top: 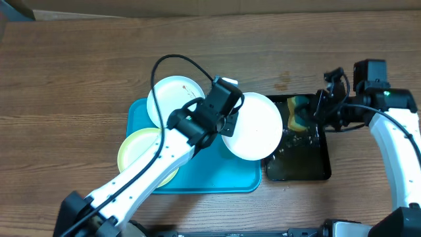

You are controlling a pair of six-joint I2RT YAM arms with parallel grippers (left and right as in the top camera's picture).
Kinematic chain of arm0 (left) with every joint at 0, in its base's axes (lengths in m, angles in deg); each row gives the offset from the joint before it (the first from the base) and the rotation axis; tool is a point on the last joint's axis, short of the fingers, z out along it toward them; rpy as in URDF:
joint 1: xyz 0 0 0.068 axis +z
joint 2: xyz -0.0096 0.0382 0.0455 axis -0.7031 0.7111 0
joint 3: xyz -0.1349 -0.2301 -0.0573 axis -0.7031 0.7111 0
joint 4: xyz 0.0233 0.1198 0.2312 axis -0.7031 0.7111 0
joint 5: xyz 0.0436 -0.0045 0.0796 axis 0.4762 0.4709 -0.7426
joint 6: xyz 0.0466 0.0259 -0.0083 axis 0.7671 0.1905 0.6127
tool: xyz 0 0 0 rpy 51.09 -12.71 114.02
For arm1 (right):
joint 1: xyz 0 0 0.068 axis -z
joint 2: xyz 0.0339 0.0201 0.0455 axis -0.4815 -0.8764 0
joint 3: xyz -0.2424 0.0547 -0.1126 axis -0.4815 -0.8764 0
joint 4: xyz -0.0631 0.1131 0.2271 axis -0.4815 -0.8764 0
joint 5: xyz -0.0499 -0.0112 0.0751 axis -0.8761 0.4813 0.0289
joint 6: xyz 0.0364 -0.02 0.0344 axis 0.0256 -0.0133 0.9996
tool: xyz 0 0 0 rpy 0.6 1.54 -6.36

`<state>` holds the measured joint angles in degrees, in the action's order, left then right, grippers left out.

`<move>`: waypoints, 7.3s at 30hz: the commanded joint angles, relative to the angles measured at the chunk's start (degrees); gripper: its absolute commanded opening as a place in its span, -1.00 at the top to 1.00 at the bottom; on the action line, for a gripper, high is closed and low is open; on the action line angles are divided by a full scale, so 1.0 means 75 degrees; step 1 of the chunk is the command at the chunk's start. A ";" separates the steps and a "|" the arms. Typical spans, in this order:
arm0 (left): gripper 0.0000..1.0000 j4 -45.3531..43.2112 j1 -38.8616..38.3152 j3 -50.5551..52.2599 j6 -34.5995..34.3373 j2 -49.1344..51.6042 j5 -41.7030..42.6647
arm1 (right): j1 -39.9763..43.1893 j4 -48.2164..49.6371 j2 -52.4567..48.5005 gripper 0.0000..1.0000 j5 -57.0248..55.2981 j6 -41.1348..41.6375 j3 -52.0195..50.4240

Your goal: Clean dirty plates on tray and stack at the side

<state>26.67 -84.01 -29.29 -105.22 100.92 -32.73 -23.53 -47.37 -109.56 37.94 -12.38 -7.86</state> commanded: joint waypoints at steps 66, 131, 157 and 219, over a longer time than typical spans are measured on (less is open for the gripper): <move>0.92 -0.0729 -0.0143 -0.0236 0.0119 0.0195 0.0889 | -0.1431 0.1816 0.0664 0.93 0.0676 -0.1894 -0.1824; 0.92 -0.0664 -0.0146 -0.0265 0.0149 0.0192 0.0510 | -0.1559 0.2025 0.0163 0.93 0.1743 0.0699 -0.2538; 0.92 -0.0880 -0.0941 -0.0781 0.1737 -0.0108 -0.2952 | 0.1169 0.1122 0.0172 0.93 0.1180 -0.0463 -0.1652; 0.92 -0.3654 -0.3095 -0.0775 0.3232 -0.0102 -0.6304 | 0.0291 0.1492 0.0857 -1.00 -0.1856 0.0254 -0.2235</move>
<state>-5.40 -109.14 -34.50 -63.56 101.69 -86.45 -21.36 -36.07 -103.77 23.75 -9.62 -25.48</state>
